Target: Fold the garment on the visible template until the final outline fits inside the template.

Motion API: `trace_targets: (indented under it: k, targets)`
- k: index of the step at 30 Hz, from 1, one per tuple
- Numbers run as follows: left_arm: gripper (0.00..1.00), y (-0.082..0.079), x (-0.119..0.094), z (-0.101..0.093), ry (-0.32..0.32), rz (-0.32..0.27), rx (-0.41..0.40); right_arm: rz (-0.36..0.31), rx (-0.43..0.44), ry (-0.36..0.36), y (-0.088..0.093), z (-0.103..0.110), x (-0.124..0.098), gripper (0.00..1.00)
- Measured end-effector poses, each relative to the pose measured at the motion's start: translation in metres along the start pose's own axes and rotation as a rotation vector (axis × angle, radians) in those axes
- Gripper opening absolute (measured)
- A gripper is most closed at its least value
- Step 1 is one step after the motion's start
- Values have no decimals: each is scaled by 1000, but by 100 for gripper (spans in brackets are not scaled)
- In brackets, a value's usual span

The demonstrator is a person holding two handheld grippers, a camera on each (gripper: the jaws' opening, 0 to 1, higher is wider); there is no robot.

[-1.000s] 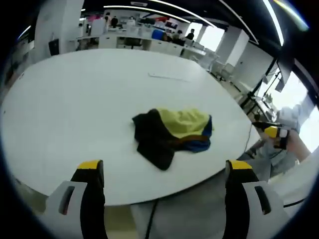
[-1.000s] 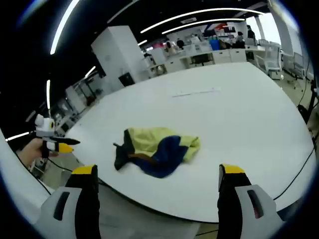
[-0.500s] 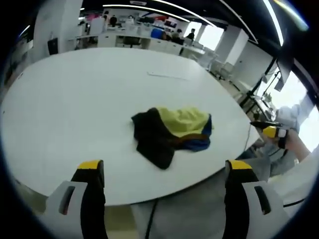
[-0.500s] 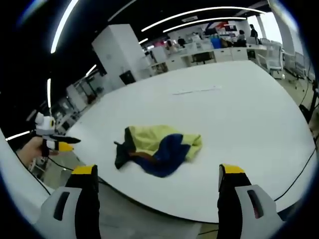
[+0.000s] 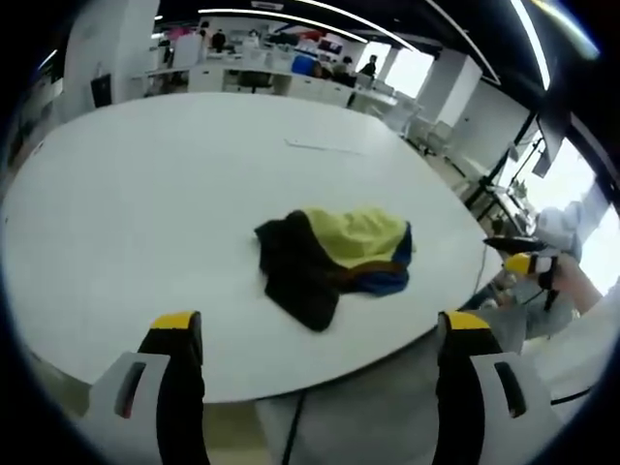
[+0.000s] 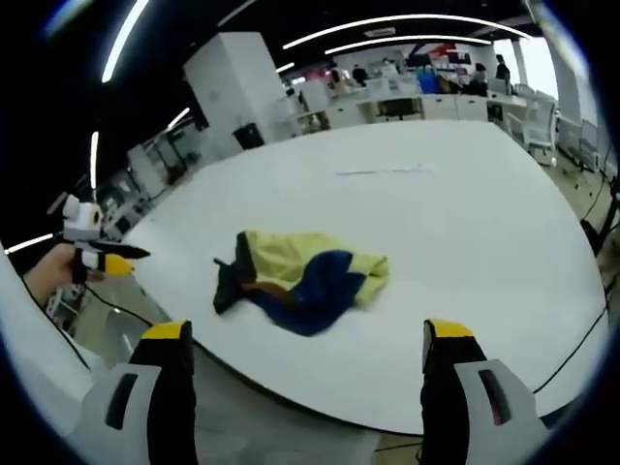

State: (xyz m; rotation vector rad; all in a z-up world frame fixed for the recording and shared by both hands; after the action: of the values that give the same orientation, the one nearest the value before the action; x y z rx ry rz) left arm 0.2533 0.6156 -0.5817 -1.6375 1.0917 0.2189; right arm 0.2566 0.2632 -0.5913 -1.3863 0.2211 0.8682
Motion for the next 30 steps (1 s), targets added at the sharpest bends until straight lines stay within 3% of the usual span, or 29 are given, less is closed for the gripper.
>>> trace_targets:
  k: [30]
  targets:
    - [94,-2,14,0,30,22,17,7,-4,-7,6,-1,9,96]
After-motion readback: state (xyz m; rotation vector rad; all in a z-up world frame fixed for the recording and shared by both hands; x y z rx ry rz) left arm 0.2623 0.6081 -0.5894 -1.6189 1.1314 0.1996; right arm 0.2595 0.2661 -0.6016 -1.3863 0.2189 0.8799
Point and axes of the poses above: the point that each gripper's makers call its tool centre point, and the gripper's own axes: x roughly forward along the fingers, z roughly to its left, y roughly out of its underside, the point moved 4 cm from there along -x, roughly backward along the fingers, and after that the axes turned 7 degrees about y, right-handed, at the moved point
